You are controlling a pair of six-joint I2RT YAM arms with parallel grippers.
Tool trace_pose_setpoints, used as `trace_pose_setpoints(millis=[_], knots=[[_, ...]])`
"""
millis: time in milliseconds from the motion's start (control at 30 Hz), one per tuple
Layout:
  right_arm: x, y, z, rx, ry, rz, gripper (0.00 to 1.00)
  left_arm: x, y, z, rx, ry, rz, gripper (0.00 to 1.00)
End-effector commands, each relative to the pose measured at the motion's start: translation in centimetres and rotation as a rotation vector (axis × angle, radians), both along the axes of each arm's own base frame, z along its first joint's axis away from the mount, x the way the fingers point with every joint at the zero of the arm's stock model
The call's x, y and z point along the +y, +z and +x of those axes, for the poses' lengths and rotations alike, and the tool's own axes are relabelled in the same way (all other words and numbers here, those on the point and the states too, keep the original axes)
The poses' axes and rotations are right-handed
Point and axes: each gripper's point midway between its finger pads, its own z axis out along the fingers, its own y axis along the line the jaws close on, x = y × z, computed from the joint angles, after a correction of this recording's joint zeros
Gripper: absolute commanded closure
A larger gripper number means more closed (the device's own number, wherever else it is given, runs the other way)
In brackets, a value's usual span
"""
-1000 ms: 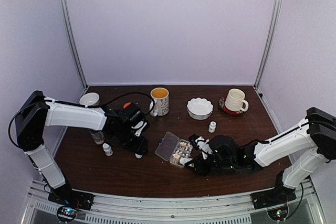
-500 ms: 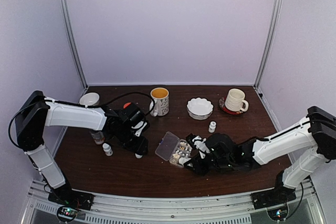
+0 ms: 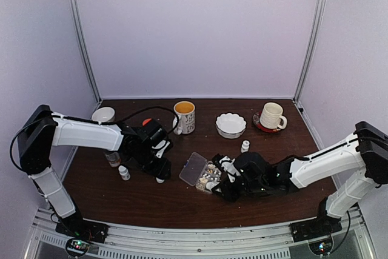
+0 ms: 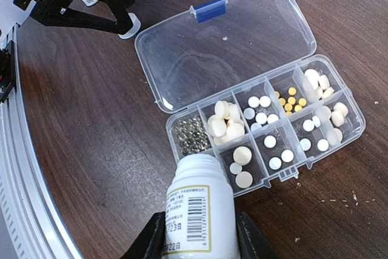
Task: Sort the pills into containers
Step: Pour the pill into the compartment of the pill container.
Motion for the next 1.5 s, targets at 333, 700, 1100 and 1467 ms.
trace_pose_setpoints(millis=[333,700,1100,1467], knots=[[0.3,0.2,0.2,-0.018,0.003,-0.034,1.00,0.3,-0.7,-0.2,0.015,-0.009,0.013,0.42],[0.5,-0.6,-0.3,-0.001,0.029,-0.083,1.00,0.2,-0.6,-0.2,0.018,-0.013,0.010,0.42],[0.4,0.9,0.3,-0.035,0.003,-0.054,1.00,0.3,-0.7,-0.2,0.020,-0.014,0.017,0.42],[0.7,2.5,0.4,-0.048,0.011,-0.047,1.00,0.2,-0.6,-0.2,0.020,-0.017,0.019,0.42]])
